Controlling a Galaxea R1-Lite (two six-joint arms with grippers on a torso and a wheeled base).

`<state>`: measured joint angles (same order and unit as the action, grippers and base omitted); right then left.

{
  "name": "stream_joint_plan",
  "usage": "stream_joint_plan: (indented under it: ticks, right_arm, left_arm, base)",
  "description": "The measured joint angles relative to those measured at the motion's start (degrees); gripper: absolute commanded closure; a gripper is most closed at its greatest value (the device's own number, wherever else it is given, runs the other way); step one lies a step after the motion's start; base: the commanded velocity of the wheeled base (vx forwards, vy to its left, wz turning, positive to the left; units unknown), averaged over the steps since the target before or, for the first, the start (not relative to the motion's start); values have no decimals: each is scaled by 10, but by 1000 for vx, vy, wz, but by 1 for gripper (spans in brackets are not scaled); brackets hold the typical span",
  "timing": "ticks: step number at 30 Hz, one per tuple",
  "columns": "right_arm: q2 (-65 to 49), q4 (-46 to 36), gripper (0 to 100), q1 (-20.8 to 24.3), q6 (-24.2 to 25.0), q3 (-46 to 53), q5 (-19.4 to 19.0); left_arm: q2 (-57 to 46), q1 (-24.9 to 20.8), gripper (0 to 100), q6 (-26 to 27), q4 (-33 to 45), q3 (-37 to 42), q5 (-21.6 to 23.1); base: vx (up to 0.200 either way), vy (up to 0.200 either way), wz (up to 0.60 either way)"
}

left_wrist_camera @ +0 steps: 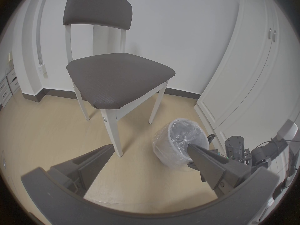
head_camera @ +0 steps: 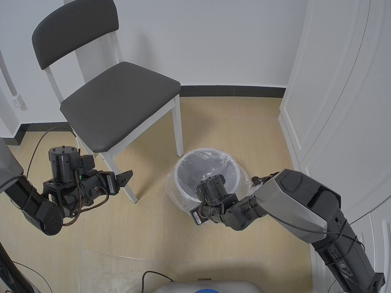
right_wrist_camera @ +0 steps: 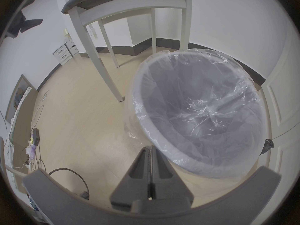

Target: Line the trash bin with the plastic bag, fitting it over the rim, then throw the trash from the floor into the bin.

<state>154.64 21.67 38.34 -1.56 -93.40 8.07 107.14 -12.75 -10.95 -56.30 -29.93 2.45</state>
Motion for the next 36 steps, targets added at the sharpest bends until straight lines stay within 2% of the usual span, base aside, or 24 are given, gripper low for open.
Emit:
stream_joint_plan:
  ticks: [13, 14, 24, 36]
  right_arm:
    - [5, -50, 100, -12, 1, -28, -7]
    - [5, -53, 0, -12, 1, -28, -7]
    - [0, -63, 0, -11, 15, -14, -8]
    - [-85, -44, 0, 2, 28, 131, -6]
  left_arm:
    - [10, 0, 0, 0, -38, 3, 0]
    - [11, 0, 0, 0, -40, 3, 0]
    - [15, 1, 0, 0, -41, 7, 0]
    - [3, 3, 0, 0, -40, 15, 16]
  base:
    - [0, 0, 0]
    - [0, 0, 0]
    - [0, 0, 0]
    - [0, 0, 0]
